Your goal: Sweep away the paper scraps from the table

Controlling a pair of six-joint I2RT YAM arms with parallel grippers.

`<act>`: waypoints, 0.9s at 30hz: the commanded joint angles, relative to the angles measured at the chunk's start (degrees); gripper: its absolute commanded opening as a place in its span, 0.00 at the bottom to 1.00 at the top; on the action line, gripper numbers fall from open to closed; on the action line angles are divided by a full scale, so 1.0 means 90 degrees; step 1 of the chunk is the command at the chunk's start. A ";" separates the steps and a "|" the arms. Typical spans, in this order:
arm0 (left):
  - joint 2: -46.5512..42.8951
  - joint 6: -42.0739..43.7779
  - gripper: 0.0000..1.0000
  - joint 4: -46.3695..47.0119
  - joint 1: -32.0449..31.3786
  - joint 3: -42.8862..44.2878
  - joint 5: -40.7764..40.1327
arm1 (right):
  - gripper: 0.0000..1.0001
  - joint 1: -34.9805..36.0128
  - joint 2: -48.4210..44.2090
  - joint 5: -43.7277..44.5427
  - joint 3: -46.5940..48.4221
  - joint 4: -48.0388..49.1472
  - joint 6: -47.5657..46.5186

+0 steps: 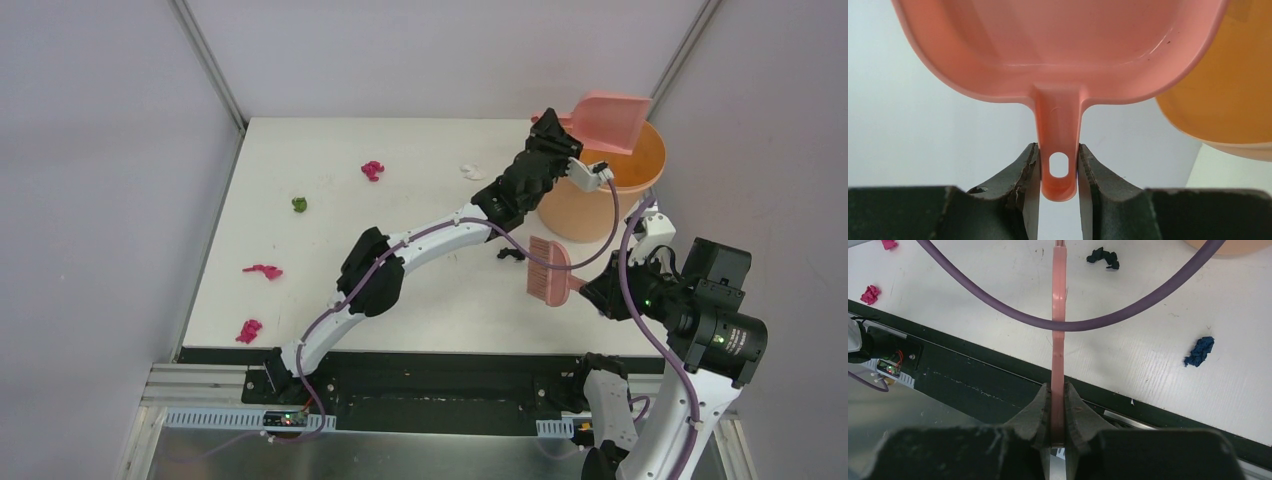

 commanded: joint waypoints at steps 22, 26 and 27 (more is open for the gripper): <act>-0.3298 -0.6394 0.00 -0.5423 0.0200 0.0127 -0.2252 | 0.00 -0.0078 -0.0183 0.0060 -0.0295 0.0572 -0.0144; -0.3900 -0.8623 0.00 -0.7935 0.0197 -0.0288 -0.1647 | 0.00 -0.0077 -0.0441 0.0134 -0.0693 0.1134 0.0129; -0.3943 -0.9311 0.00 -0.9220 0.0196 -0.0214 -0.1363 | 0.00 -0.0078 -0.0550 0.0170 -0.0813 0.1281 0.0198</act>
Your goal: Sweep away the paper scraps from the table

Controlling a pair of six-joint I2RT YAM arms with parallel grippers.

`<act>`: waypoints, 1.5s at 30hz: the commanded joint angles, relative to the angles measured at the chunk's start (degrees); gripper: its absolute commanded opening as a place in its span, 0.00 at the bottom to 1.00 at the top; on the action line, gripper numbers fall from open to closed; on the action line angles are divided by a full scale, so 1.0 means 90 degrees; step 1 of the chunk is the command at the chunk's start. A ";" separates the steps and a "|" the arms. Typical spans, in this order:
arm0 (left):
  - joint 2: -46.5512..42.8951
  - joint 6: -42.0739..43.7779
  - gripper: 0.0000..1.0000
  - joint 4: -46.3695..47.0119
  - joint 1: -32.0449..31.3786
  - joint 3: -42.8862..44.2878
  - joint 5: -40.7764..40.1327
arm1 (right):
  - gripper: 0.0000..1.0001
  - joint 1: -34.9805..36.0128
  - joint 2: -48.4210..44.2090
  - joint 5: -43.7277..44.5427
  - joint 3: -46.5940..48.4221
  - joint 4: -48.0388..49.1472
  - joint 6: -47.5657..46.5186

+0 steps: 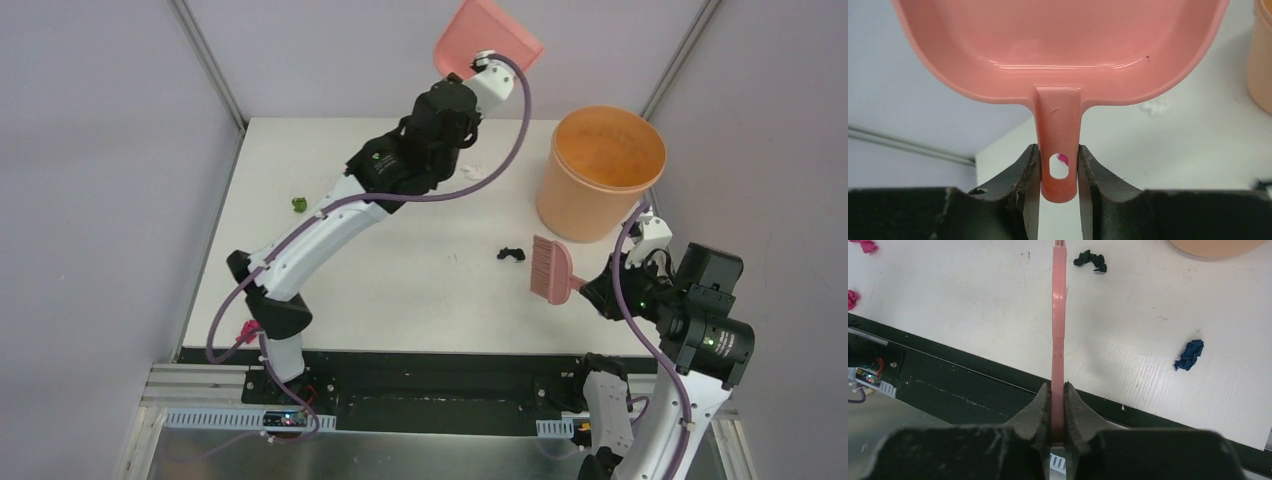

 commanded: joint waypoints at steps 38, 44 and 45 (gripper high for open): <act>-0.1116 -0.7148 0.44 -0.0598 -0.2294 -0.7640 0.2387 | 0.00 -0.0037 -0.1398 0.0387 -0.2892 0.3751 0.1224; -0.2279 -0.6768 0.48 0.0511 -0.2398 -0.8583 0.2193 | 0.00 -0.0037 -0.1367 0.0404 -0.2893 0.3762 0.1240; -0.2414 -0.6560 0.48 0.0826 -0.2395 -0.8785 0.2251 | 0.00 -0.0037 -0.1376 0.0407 -0.2893 0.3762 0.1238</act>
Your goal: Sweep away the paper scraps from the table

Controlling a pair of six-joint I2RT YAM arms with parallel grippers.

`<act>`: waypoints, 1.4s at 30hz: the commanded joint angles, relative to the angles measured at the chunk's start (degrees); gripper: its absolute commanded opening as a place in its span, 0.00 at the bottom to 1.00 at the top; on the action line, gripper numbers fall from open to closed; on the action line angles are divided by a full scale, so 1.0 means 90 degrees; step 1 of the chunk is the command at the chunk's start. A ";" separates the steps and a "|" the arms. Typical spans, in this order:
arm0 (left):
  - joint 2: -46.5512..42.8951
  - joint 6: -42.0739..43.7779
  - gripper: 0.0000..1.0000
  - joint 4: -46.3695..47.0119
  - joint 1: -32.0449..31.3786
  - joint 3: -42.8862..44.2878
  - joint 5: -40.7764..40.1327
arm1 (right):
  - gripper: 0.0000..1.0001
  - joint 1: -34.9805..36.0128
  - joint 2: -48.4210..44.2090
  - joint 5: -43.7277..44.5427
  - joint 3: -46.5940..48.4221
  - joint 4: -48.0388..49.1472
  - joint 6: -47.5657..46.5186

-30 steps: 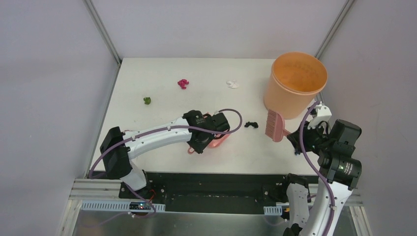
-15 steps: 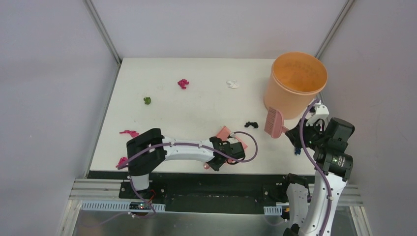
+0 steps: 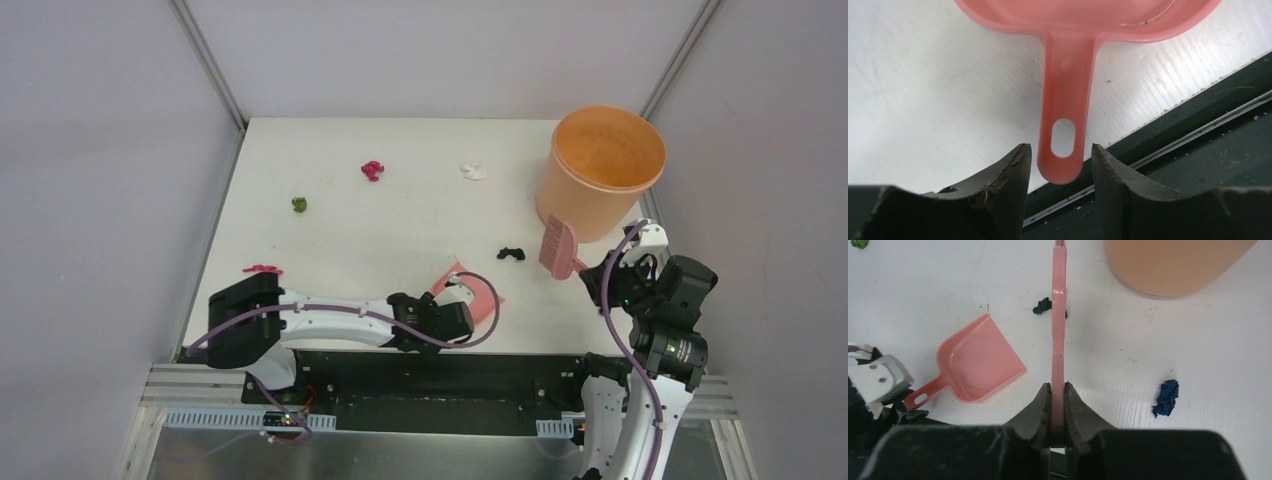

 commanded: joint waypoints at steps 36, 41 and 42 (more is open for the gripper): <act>-0.2791 -0.0345 0.00 -0.2875 -0.0042 0.0746 -0.1008 | 0.00 0.2186 0.3470 0.1795 0.2997 -0.1260 -0.1378; -0.3177 0.0385 0.00 -0.2865 0.0191 0.0514 -0.1988 | 0.00 0.3101 0.4319 0.2953 0.3118 -0.1312 -0.1355; -0.3260 0.0723 0.00 -0.2658 0.0429 0.0426 -0.2014 | 0.00 0.3322 0.4436 0.3285 0.3062 -0.1234 -0.1378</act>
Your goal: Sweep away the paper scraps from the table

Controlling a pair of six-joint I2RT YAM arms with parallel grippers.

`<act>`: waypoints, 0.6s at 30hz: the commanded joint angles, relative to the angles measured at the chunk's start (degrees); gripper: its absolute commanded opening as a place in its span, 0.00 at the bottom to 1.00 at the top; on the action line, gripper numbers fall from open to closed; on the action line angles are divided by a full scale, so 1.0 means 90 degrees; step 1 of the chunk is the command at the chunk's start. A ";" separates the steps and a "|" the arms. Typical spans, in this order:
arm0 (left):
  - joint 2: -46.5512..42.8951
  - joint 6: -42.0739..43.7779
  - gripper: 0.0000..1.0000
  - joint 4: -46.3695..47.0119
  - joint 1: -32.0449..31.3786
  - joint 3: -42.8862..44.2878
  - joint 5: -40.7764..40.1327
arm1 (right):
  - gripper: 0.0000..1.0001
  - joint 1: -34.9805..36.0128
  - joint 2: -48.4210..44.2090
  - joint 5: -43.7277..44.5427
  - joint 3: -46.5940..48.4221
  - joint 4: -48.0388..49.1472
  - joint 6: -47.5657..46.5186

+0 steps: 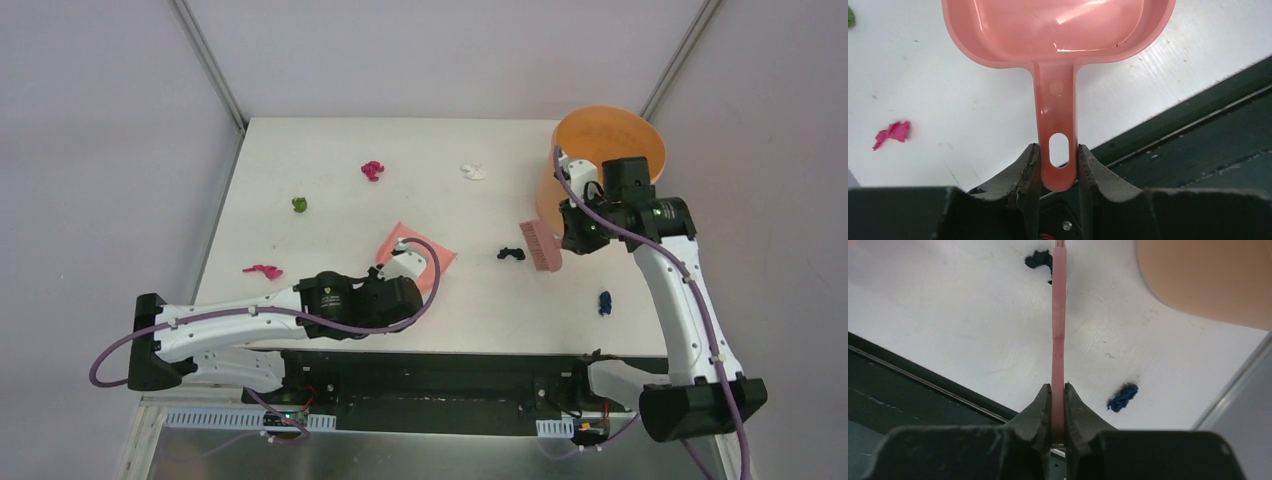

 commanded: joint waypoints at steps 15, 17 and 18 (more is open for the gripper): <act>-0.0986 0.1575 0.00 0.1120 0.2441 -0.0833 0.0936 | 0.00 0.1418 0.2991 -0.0086 0.1609 -0.0164 0.0752; -0.1119 0.1434 0.00 0.1378 0.2503 -0.1023 0.0975 | 0.00 0.1481 0.3459 -0.0561 0.2314 -0.0441 0.0893; -0.1150 0.1412 0.00 0.1521 0.2566 -0.1193 0.1174 | 0.00 0.1485 0.3604 -0.0571 0.2621 -0.0480 0.0902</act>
